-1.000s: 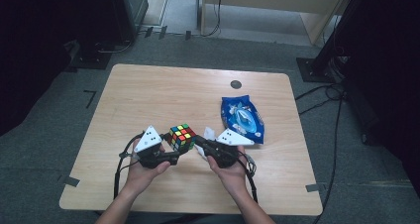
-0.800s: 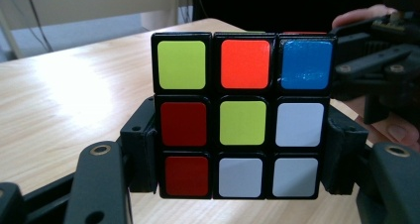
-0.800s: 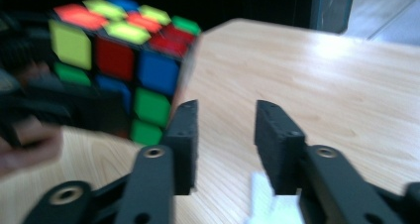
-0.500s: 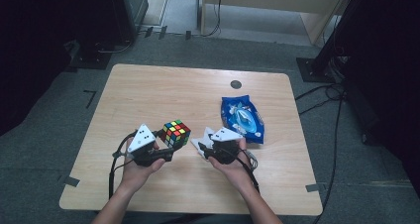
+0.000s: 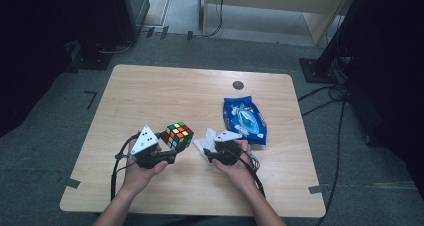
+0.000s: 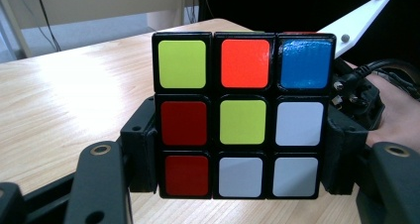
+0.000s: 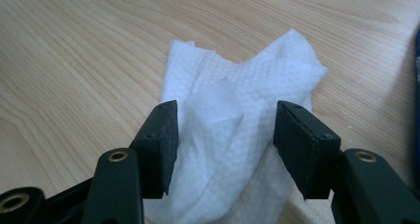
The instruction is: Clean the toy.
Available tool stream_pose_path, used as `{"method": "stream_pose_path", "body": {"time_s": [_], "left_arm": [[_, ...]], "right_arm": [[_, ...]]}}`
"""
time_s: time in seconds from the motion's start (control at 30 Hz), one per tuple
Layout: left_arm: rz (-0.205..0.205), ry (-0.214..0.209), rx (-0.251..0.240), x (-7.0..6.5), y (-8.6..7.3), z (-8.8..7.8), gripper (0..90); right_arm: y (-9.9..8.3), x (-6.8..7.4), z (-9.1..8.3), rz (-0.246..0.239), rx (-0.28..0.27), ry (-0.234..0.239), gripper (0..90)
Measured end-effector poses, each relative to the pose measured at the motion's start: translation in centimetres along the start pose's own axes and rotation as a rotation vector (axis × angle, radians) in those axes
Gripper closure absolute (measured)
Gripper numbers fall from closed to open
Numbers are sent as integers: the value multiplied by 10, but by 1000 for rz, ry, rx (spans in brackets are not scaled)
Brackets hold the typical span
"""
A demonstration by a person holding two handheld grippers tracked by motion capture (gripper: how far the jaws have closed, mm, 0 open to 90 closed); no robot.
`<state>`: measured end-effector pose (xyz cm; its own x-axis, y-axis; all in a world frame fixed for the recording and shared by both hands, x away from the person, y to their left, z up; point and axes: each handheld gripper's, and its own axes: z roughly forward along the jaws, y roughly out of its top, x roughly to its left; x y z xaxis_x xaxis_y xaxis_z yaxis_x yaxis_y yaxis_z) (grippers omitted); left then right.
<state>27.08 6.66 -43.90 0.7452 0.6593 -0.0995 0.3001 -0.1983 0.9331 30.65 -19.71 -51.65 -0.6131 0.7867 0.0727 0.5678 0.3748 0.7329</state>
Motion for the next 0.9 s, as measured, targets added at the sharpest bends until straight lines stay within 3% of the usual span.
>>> {"method": "stream_pose_path", "body": {"time_s": [0.23, 0.33, 0.43, 0.57, 0.73, 0.9], "left_arm": [[3, 0, 1, -1, 0, 0, 338], [2, 2, 2, 0, 0, 0, 338], [2, 3, 1, 0, 0, 0, 338], [6, 6, 7, 1, -1, 1, 337], [15, 8, 18, -1, -3, 3, 338], [50, 13, 33, -7, -4, 6, 337]], "right_arm": [[-2, 3, 0, 9, -16, -20, 481], [-2, 3, -1, 27, -13, -26, 634], [-3, 1, -3, 51, -17, 19, 805], [0, 4, -7, 41, -14, 39, 860], [16, 14, -28, 34, -103, 62, 862], [34, 20, -59, 35, -216, 59, 863]]}}
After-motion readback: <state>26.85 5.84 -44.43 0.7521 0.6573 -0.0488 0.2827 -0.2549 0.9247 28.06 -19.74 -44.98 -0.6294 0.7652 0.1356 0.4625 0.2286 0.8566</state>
